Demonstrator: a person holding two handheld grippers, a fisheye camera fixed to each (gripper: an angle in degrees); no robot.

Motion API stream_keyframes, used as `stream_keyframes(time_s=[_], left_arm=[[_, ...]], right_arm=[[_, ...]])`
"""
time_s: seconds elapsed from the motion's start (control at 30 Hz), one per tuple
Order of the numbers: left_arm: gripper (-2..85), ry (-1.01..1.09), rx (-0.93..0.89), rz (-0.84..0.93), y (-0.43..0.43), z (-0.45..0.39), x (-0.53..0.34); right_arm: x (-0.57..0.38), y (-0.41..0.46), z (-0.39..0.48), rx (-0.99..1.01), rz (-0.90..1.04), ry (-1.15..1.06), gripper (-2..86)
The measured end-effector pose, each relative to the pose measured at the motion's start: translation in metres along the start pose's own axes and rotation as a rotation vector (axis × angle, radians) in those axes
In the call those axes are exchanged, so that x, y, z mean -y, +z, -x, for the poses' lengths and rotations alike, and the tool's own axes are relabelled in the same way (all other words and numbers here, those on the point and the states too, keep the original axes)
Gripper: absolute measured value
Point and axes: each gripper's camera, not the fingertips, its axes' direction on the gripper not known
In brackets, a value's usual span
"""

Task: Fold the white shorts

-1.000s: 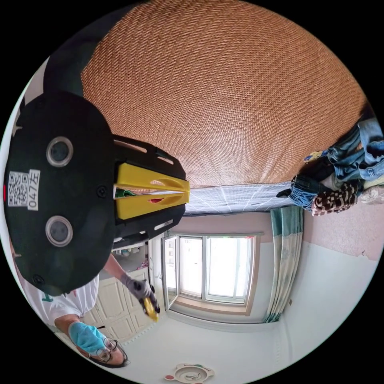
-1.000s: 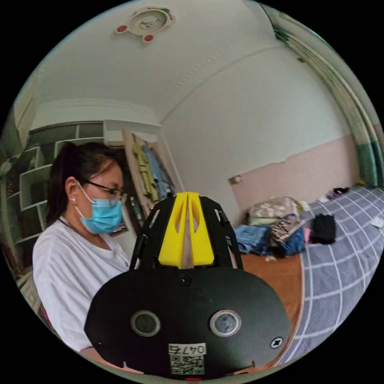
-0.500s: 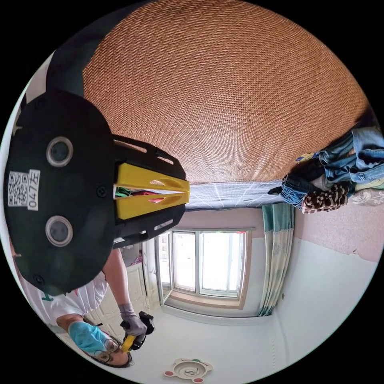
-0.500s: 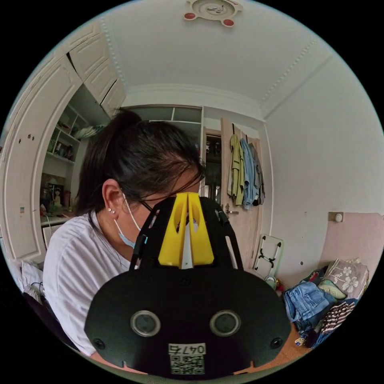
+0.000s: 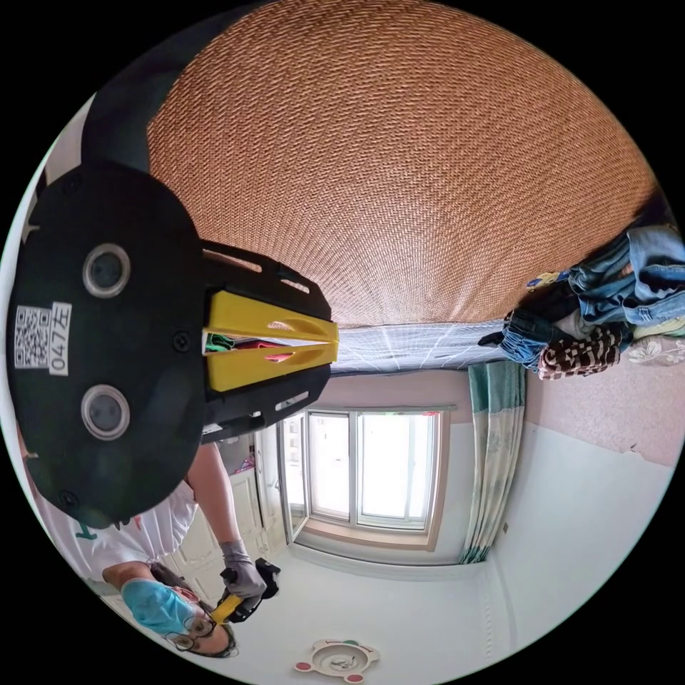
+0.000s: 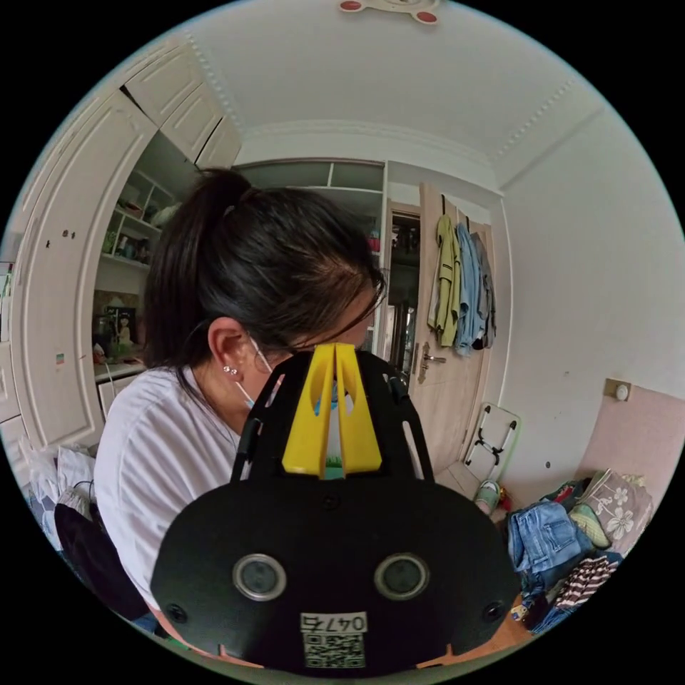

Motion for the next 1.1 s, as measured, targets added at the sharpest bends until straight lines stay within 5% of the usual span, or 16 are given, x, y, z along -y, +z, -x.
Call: stream_keyframes(time_s=[1.1], left_arm=[[-1.0,0.003,-0.018,-0.001,-0.030,0.031,0.019]], right_arm=[[-0.012,-0.033,-0.107,0.035,-0.026,0.092,-0.7]])
